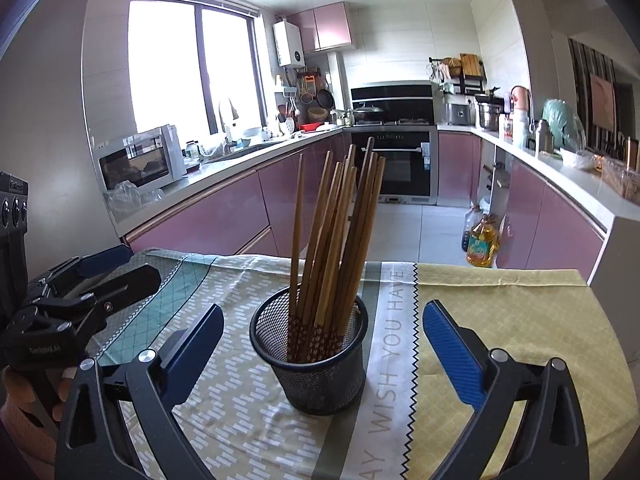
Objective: Organize utensils
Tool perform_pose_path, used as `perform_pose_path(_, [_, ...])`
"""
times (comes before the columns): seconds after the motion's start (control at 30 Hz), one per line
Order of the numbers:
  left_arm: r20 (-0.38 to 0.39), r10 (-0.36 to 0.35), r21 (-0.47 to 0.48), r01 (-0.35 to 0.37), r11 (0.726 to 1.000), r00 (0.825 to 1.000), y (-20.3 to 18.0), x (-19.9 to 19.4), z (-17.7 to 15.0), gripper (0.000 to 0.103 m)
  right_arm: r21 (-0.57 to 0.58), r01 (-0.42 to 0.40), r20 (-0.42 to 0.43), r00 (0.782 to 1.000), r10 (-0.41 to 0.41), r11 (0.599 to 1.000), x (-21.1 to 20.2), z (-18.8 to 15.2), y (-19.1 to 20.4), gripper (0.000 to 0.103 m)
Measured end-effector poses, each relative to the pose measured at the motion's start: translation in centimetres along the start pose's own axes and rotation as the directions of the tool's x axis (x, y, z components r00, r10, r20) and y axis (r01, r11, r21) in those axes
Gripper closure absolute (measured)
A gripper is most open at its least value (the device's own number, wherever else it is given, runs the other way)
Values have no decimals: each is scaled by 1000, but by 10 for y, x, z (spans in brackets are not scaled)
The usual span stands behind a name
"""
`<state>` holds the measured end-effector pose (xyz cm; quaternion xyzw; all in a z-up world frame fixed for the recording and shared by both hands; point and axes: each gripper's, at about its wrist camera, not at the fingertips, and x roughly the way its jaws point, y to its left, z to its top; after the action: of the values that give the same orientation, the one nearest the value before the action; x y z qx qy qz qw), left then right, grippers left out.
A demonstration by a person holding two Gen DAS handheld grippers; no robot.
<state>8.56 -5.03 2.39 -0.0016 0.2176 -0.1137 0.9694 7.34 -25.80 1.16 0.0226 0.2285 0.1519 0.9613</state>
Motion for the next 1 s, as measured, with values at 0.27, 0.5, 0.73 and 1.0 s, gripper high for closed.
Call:
perform_pose_path(0.27, [76, 94, -40, -91, 995, 993, 11, -30, -22, 5, -17, 67, 78, 995, -66, 998, -19, -15, 15, 6])
perform_pose_path(0.5, [129, 144, -27, -142, 990, 981, 10, -49, -28, 5, 3, 73, 108, 992, -72, 997, -27, -20, 19, 6])
perform_pose_path(0.73, [142, 153, -30, -150, 988, 978, 9, -59, -30, 5, -5, 72, 123, 990, -71, 997, -34, -19, 24, 6])
perform_pose_path(1.0, [153, 166, -38, -162, 986, 974, 9, -66, -31, 5, -3, 78, 135, 988, -77, 997, -39, -21, 24, 6])
